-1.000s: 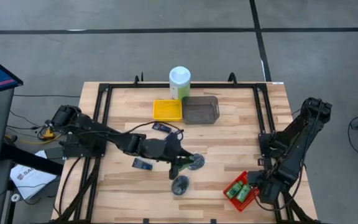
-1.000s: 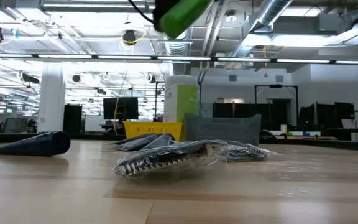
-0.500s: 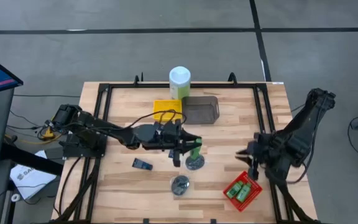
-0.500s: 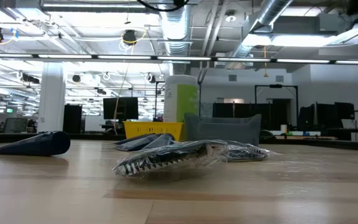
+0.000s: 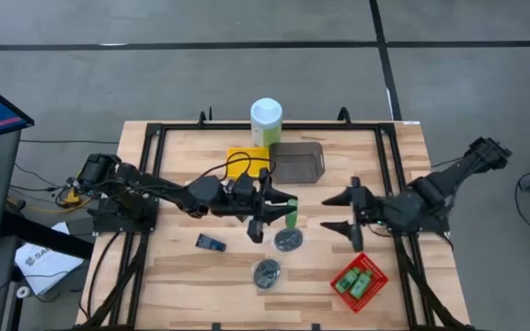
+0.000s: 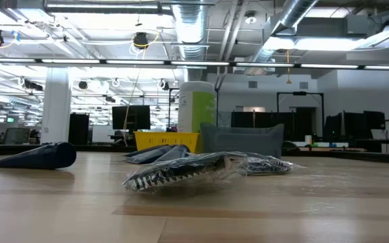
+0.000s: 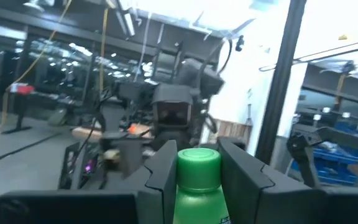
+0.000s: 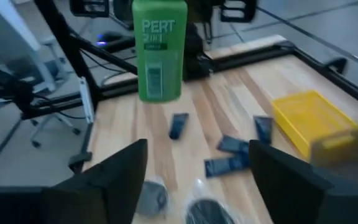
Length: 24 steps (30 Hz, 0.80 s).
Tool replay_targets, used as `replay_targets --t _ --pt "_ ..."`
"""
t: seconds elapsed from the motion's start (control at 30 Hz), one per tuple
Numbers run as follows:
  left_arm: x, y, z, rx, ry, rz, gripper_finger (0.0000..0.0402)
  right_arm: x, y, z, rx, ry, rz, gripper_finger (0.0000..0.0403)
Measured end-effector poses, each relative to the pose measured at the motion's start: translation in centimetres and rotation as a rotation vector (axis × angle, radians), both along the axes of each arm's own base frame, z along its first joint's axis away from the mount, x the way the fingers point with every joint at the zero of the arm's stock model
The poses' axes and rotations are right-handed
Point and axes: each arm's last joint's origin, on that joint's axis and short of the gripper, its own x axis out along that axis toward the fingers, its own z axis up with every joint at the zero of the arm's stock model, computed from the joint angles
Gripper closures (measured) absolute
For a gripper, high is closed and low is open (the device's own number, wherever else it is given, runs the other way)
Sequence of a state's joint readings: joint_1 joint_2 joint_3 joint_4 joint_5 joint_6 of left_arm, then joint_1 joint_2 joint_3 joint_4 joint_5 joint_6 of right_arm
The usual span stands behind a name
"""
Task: Pick & Place Travel size toiletries
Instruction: Put the green shampoo bottle into the red basket
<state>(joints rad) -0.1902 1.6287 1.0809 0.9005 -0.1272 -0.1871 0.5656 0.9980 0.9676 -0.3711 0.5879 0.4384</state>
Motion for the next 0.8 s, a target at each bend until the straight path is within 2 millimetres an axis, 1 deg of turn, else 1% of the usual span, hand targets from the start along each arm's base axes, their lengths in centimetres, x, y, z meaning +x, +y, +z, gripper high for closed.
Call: replay_targets --t 0.07,0.17,0.33,0.43,0.53,0.7,0.8 --pt "0.0 0.0 0.1 0.002 -0.012 -0.010 0.0315 1.2 -0.2 0.2 0.021 -0.034 0.034 0.0113" --pt "-0.1 -0.1 0.2 0.006 -0.024 -0.025 0.0315 2.7 -0.5 0.4 0.044 -0.090 0.065 0.0107" --pt "-0.1 -0.1 0.2 0.020 -0.030 -0.024 0.0315 4.5 -1.0 0.1 0.076 -0.116 0.099 0.0104" --pt "-0.1 -0.1 0.3 0.033 -0.036 -0.019 0.0315 5.4 -1.1 -0.2 0.098 -0.120 0.143 0.0094" --pt "-0.1 -0.1 0.3 0.035 -0.039 -0.022 0.0315 6.3 -1.2 -0.5 0.101 -0.122 0.138 0.0072" --pt "-0.2 -0.2 0.4 0.043 -0.044 -0.041 0.0315 7.0 -1.7 -0.8 0.107 -0.130 0.130 0.0019" --pt "-0.2 -0.2 0.4 0.043 -0.045 -0.040 0.0315 7.5 -2.1 -0.9 0.118 -0.138 0.141 0.0006"
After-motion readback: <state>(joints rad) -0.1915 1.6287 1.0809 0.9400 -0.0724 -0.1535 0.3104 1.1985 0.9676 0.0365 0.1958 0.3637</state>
